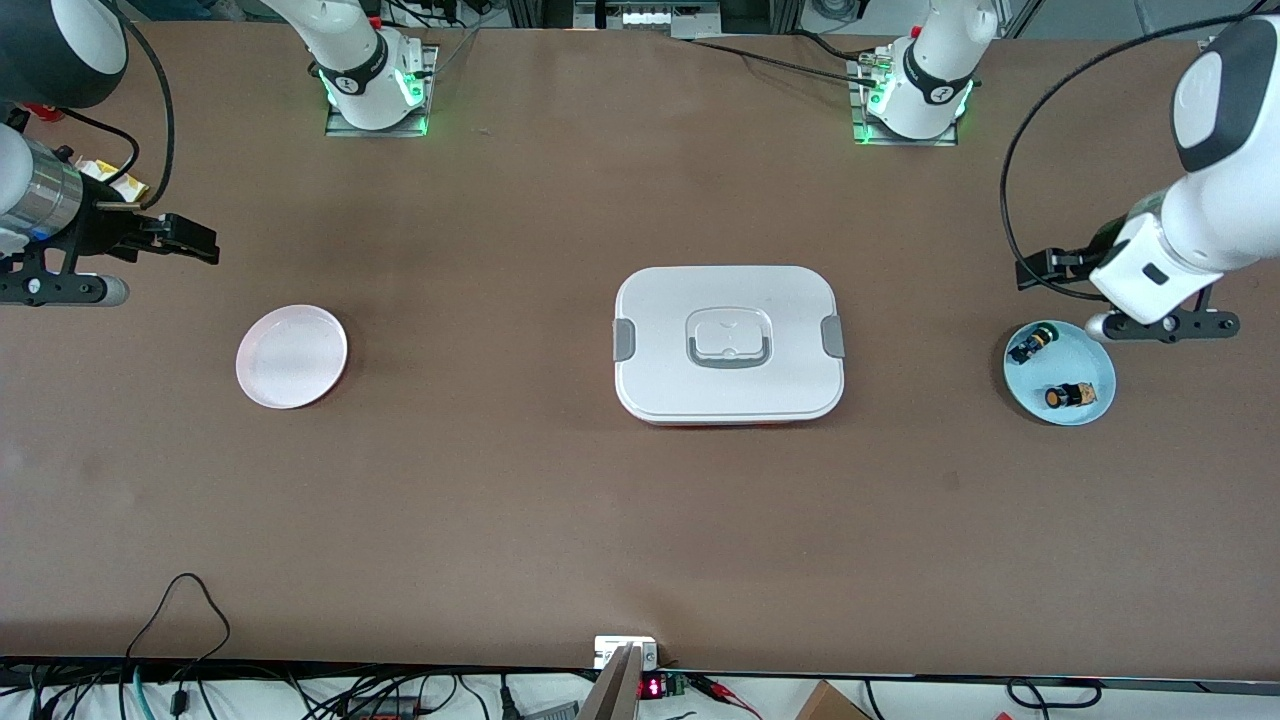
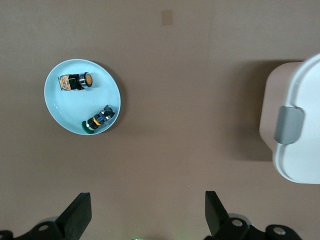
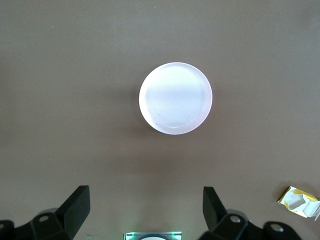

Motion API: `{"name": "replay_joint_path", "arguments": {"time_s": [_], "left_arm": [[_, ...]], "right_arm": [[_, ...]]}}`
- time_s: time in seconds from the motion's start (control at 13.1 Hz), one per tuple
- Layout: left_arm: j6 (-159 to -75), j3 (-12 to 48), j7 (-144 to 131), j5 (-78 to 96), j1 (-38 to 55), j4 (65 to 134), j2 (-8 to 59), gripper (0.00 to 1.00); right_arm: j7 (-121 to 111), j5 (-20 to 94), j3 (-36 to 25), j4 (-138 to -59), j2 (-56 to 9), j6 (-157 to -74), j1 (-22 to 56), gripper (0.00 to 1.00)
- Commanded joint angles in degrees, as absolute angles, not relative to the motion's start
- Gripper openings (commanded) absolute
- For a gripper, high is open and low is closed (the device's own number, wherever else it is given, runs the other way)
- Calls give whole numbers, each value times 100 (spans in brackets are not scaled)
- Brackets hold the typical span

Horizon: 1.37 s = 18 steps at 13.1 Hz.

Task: Transfer orange switch to right arm and place
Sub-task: 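Lower the left gripper over the switch blocks in the blue dish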

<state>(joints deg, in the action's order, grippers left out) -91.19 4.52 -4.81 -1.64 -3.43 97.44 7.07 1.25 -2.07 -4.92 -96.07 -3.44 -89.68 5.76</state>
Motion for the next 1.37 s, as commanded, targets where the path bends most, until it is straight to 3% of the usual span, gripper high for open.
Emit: {"name": "replay_joint_path", "arguments": {"time_s": [0.0,0.3,0.61,0.76,1.29], "left_arm": [[-9305,448,-168,-228,-973,9571,1167,100],[-10526,448,613,-501,-1510,9720,1765,100],[-12213,448,1247,-492,-1986,10580,2004,100],[-12908,448,1283,-492,-2013,10696,2301,100],[-14237,492,1327,-492,-2346,10951,3137,100]], "right_arm": [[167,-114,-483,-9483,-395,-8851,598,100],[167,-114,-483,-9475,-395,-8859,607,100],[167,-114,-483,-9475,-387,-8859,615,100],[167,-106,-483,-9475,-395,-8868,615,100],[158,-114,-475,-9475,-387,-8859,747,100]]}}
